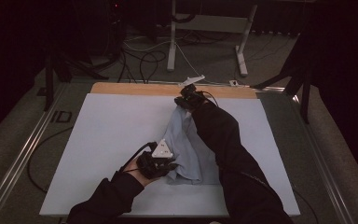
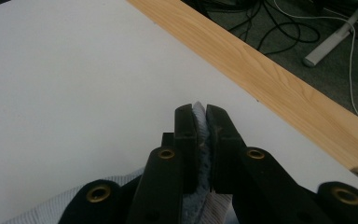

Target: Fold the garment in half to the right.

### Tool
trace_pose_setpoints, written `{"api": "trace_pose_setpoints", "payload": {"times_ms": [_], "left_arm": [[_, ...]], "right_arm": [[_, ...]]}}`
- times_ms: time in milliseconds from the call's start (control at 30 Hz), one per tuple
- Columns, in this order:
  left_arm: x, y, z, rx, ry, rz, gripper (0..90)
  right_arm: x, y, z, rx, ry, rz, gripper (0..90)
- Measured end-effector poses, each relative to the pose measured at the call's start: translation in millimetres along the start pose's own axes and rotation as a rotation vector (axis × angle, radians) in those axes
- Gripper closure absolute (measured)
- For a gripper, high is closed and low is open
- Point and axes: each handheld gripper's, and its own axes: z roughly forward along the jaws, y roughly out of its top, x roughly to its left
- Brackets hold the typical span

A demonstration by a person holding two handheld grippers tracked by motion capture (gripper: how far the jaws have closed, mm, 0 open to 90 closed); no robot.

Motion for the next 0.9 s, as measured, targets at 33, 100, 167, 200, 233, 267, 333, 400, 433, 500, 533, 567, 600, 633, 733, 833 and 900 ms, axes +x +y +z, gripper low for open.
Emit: {"api": "trace_pose_setpoints", "payload": {"times_ms": [33, 100, 167, 200, 233, 267, 333, 400, 433, 500, 533, 567, 600, 633, 733, 833, 900], "left_arm": [[-0.2, 1.2, 1.0, 0.003, -0.002, 0.002, 83.2], [-1.9, 4.4, 5.2, 0.001, -0.007, 0.008, 83.1], [-2.3, 5.9, 6.7, 0.004, -0.011, 0.011, 83.2], [-2.4, 7.8, 9.0, 0.005, -0.015, 0.016, 83.1], [-3.2, 9.1, 10.8, 0.001, -0.017, 0.012, 83.2], [-4.0, 10.5, 11.9, 0.005, -0.019, 0.018, 83.2], [-6.0, 13.8, 15.1, 0.004, -0.024, 0.028, 83.1], [-8.2, 17.3, 18.6, 0.007, -0.029, 0.037, 83.1], [-9.4, 18.9, 20.2, 0.007, -0.031, 0.039, 83.1], [-10.9, 22.1, 23.8, 0.010, -0.036, 0.050, 83.1], [-11.4, 23.5, 25.8, 0.010, -0.036, 0.053, 83.1], [-11.4, 23.5, 25.8, 0.010, -0.036, 0.053, 83.1], [-11.9, 26.6, 29.4, 0.017, -0.042, 0.063, 83.2], [-11.9, 26.6, 29.4, 0.017, -0.042, 0.063, 83.1], [-12.6, 33.2, 38.3, 0.016, -0.054, 0.068, 83.1], [-14.0, 36.8, 42.4, 0.021, -0.061, 0.072, 83.1], [-16.6, 41.2, 49.9, 0.019, -0.069, 0.072, 83.1]], "right_arm": [[-1.3, -1.7, -1.3, -0.004, -0.005, 0.003, 84.6], [-6.3, -9.2, -5.7, -0.005, -0.008, 0.023, 84.5], [-10.5, -14.4, -9.0, -0.011, -0.007, 0.029, 84.5], [-12.0, -16.2, -10.1, -0.013, -0.005, 0.032, 84.5], [-14.0, -18.8, -11.5, -0.016, -0.001, 0.041, 84.5], [-15.9, -21.5, -12.4, -0.018, -0.002, 0.042, 84.5], [-19.4, -25.8, -13.7, -0.013, -0.012, 0.041, 84.5], [-23.3, -29.9, -15.5, -0.013, -0.017, 0.048, 84.4], [-25.2, -31.8, -16.0, -0.011, -0.019, 0.051, 84.4], [-28.7, -35.1, -16.9, -0.008, -0.026, 0.053, 84.4], [-30.3, -36.7, -17.5, -0.008, -0.025, 0.056, 84.4], [-32.1, -38.1, -18.0, -0.008, -0.025, 0.057, 84.4], [-33.4, -39.5, -18.2, -0.009, -0.025, 0.062, 84.4], [-33.4, -39.5, -18.2, -0.009, -0.025, 0.062, 84.4], [-39.1, -44.0, -17.9, -0.010, -0.033, 0.072, 84.3], [-42.0, -46.7, -17.3, -0.010, -0.032, 0.081, 84.3], [-46.0, -50.3, -16.4, -0.006, -0.038, 0.081, 84.3]]}}
